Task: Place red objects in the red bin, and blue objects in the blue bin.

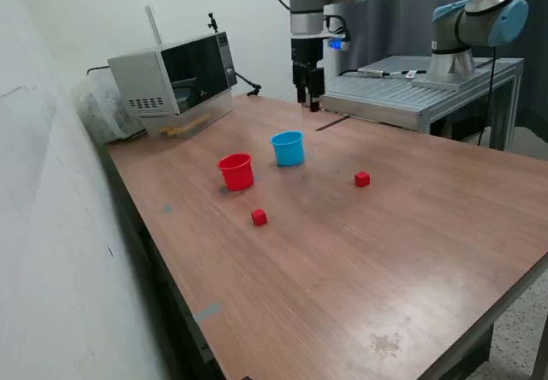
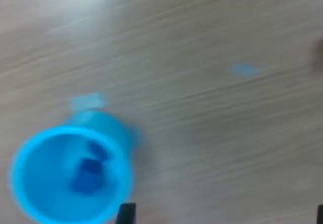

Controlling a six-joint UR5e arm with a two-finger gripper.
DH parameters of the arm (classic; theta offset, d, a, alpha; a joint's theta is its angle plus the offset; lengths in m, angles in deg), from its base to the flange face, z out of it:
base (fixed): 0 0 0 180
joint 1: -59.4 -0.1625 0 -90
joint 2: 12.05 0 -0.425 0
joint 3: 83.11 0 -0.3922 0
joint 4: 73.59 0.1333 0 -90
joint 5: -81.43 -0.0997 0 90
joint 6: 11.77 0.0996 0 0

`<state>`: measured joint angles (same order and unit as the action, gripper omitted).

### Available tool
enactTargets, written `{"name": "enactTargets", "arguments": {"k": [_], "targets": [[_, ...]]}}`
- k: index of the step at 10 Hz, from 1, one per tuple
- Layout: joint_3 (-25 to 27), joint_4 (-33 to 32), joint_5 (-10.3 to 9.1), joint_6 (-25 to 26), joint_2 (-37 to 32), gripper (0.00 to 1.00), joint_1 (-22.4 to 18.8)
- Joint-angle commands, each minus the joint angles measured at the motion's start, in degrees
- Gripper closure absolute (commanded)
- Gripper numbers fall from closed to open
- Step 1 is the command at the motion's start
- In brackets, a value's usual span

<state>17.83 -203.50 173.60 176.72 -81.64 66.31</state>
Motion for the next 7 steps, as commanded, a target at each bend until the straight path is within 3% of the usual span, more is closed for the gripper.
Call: {"name": "enactTargets", "arguments": {"k": [1, 3, 4, 7], "targets": [[1.4, 1.1, -0.06, 0.4, -3.0, 0.0, -9.6], [2.2, 0.3, -0.15, 0.8, -2.9, 0.0, -12.4], [2.5, -1.2, -1.28, 1.7, -2.0, 0.0, -12.4], [2.5, -6.0, -1.65, 2.1, 5.3, 0.0, -11.9]]}}
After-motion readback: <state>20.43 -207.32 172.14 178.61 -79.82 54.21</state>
